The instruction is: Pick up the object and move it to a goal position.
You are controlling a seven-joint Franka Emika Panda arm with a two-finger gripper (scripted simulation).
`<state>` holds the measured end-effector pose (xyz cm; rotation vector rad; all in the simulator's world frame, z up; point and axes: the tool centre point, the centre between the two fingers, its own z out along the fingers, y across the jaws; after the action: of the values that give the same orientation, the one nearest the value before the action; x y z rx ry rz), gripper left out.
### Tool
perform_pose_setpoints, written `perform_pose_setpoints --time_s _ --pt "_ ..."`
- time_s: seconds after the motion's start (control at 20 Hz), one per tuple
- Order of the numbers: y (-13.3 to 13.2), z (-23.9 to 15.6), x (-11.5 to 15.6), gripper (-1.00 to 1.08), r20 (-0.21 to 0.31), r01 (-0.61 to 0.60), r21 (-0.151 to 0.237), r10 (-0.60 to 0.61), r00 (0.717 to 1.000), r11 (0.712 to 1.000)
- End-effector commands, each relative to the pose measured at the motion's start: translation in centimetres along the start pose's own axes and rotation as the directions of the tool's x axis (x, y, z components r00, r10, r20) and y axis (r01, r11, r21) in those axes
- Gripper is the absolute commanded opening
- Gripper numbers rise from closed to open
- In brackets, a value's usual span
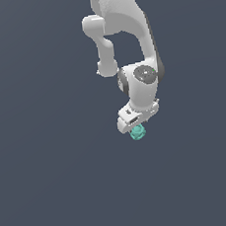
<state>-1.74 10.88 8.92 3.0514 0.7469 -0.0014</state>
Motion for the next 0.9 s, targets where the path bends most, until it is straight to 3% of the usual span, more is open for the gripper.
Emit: perform_pose_setpoints --time_s 0.0,0.65,0.7,0.85 --pt "0.0 0.5 0.0 1.00 0.000 0.000 0.000 0.000 1.000 1.000" --pt "-0.1 5.0 0.0 1.00 -0.001 0.008 0.000 -0.008 1.000 1.000" --pt "-0.1 5.0 0.0 -1.00 -0.001 0.008 0.000 -0.008 1.000 1.000" --pt "-0.1 5.0 0.0 -1.00 -0.001 0.008 0.000 -0.008 1.000 1.000"
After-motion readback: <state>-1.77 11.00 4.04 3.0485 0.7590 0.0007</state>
